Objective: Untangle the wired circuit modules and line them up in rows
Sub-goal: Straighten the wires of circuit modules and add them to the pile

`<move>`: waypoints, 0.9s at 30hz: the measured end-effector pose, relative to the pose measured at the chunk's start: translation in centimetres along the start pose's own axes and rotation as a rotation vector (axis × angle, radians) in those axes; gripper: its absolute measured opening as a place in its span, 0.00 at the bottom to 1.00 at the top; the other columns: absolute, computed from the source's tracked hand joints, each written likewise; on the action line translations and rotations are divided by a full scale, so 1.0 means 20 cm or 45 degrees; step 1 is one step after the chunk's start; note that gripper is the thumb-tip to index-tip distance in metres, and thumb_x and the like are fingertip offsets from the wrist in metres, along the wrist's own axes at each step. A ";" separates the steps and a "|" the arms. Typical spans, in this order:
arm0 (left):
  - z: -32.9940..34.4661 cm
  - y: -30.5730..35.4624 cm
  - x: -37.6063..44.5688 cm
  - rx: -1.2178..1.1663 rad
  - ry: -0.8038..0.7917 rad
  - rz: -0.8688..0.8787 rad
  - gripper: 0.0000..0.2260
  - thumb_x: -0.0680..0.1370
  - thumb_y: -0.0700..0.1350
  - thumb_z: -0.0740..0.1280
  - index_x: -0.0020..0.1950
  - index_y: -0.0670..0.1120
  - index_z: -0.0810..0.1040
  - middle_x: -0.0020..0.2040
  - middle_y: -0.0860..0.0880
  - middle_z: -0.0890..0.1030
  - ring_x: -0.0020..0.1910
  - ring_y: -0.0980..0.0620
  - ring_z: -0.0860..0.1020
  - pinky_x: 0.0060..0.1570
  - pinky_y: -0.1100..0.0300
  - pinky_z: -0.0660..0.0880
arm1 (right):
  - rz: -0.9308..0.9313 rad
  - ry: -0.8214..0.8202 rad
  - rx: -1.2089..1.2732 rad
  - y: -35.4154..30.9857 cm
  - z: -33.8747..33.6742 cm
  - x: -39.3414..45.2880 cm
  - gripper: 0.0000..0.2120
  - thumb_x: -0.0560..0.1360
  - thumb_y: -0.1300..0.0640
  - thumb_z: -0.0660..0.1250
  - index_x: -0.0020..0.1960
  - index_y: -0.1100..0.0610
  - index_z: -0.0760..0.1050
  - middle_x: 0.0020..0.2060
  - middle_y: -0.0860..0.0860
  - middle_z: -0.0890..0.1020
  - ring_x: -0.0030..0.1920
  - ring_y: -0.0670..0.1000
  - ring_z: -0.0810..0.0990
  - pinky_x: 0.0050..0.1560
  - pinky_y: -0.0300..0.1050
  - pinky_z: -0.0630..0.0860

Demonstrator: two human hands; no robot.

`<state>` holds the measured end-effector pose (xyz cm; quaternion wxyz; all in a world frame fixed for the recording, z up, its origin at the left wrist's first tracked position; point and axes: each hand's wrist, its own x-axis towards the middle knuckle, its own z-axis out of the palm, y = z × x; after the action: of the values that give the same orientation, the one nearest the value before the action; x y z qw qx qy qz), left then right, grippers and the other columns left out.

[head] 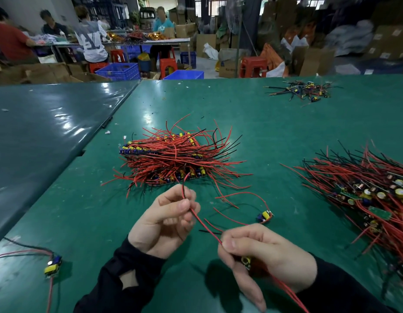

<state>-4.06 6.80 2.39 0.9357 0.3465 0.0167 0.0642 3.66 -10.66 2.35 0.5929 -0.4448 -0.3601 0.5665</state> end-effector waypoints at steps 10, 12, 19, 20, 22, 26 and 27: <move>0.03 -0.01 0.00 -0.060 0.025 0.127 0.13 0.57 0.41 0.82 0.34 0.45 0.81 0.30 0.50 0.76 0.24 0.60 0.72 0.23 0.73 0.69 | 0.044 -0.125 0.158 0.01 0.00 0.00 0.11 0.78 0.55 0.57 0.38 0.55 0.73 0.21 0.46 0.77 0.19 0.43 0.72 0.22 0.34 0.66; 0.02 -0.02 0.02 0.062 0.282 0.219 0.11 0.55 0.37 0.80 0.29 0.45 0.81 0.27 0.49 0.77 0.21 0.59 0.72 0.21 0.72 0.69 | 0.027 -0.056 0.125 0.01 -0.01 0.00 0.12 0.78 0.56 0.57 0.38 0.55 0.73 0.20 0.48 0.76 0.18 0.44 0.73 0.21 0.33 0.67; 0.03 -0.04 0.05 0.495 0.563 0.440 0.04 0.59 0.38 0.70 0.28 0.46 0.82 0.27 0.51 0.78 0.22 0.58 0.74 0.22 0.69 0.72 | -0.041 0.195 -0.211 0.03 0.00 0.03 0.11 0.77 0.56 0.56 0.38 0.56 0.70 0.20 0.48 0.75 0.18 0.44 0.73 0.22 0.38 0.62; 0.03 -0.04 0.05 0.480 0.568 0.416 0.04 0.60 0.38 0.70 0.29 0.46 0.82 0.27 0.50 0.78 0.23 0.58 0.74 0.22 0.69 0.72 | -0.042 0.204 -0.218 0.03 0.00 0.03 0.10 0.77 0.56 0.56 0.38 0.56 0.70 0.20 0.48 0.75 0.18 0.44 0.73 0.22 0.38 0.62; 0.00 -0.03 0.06 0.376 0.553 0.335 0.05 0.63 0.38 0.70 0.29 0.47 0.82 0.28 0.50 0.79 0.23 0.59 0.75 0.23 0.70 0.73 | -0.041 0.192 -0.192 0.02 -0.01 0.02 0.11 0.77 0.56 0.56 0.38 0.57 0.70 0.20 0.49 0.76 0.18 0.44 0.73 0.22 0.38 0.63; 0.02 0.00 0.04 0.107 0.413 0.201 0.14 0.50 0.44 0.83 0.31 0.47 0.83 0.28 0.49 0.80 0.24 0.59 0.76 0.22 0.70 0.72 | -0.020 0.067 -0.016 0.01 -0.01 0.01 0.11 0.77 0.56 0.57 0.38 0.55 0.72 0.20 0.50 0.76 0.18 0.45 0.73 0.21 0.36 0.65; 0.01 0.00 0.04 0.105 0.401 0.198 0.17 0.47 0.45 0.84 0.32 0.46 0.83 0.28 0.49 0.80 0.24 0.59 0.76 0.22 0.71 0.72 | -0.012 0.025 0.025 0.01 -0.01 0.01 0.11 0.78 0.56 0.58 0.38 0.55 0.72 0.20 0.49 0.76 0.18 0.44 0.73 0.21 0.36 0.66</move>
<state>-3.28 6.85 2.60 0.8988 0.3703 0.1389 0.1892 3.87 -10.51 2.13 0.6033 -0.4430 -0.3507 0.5628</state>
